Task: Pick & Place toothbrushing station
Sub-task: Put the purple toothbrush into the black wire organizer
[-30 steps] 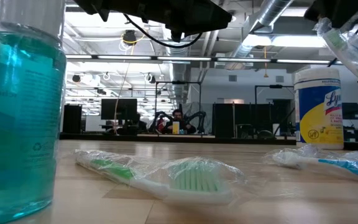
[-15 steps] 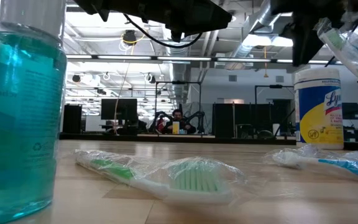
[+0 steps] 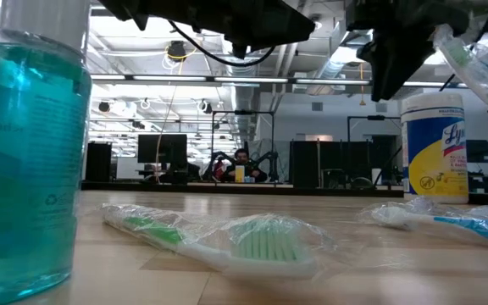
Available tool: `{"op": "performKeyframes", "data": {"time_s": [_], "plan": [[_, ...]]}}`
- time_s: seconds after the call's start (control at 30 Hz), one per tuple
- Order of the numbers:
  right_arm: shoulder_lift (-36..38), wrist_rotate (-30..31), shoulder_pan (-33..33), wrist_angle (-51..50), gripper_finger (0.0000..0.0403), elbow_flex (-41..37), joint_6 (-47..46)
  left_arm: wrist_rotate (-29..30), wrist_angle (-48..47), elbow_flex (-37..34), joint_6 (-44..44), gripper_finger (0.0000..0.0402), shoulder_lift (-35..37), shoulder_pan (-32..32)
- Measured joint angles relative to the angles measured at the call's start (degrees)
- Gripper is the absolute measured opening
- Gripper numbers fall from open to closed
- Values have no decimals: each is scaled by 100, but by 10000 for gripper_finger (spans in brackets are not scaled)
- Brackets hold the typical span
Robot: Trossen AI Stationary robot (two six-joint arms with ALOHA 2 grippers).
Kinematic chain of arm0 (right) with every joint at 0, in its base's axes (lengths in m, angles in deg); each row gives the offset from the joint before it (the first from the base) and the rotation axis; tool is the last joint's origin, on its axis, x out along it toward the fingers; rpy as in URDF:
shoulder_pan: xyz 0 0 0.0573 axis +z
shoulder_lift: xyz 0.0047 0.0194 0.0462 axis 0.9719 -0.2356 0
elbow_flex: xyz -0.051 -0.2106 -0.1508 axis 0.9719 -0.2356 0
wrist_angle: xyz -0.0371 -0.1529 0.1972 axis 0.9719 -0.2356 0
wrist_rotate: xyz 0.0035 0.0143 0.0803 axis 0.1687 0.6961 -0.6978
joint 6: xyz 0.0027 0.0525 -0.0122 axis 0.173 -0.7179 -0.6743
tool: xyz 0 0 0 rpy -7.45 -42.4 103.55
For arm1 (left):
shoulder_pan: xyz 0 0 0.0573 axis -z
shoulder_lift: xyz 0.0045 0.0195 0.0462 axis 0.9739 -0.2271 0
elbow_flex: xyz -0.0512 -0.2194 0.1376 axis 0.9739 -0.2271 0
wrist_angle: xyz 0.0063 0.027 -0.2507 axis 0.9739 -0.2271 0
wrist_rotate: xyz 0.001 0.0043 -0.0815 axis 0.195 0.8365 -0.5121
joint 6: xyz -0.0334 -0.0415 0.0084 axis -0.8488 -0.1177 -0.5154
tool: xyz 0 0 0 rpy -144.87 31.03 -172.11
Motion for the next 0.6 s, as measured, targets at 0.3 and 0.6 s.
{"op": "performKeyframes", "data": {"time_s": [0.3, 0.6], "plan": [[-319, -15, 4, 724, 124, -135, 481, 2, 10, -73, 5, 99, -3, -68], [-878, -17, 0, 1273, 124, -140, 780, 0, 8, -73, 7, 99, 0, -68]]}}
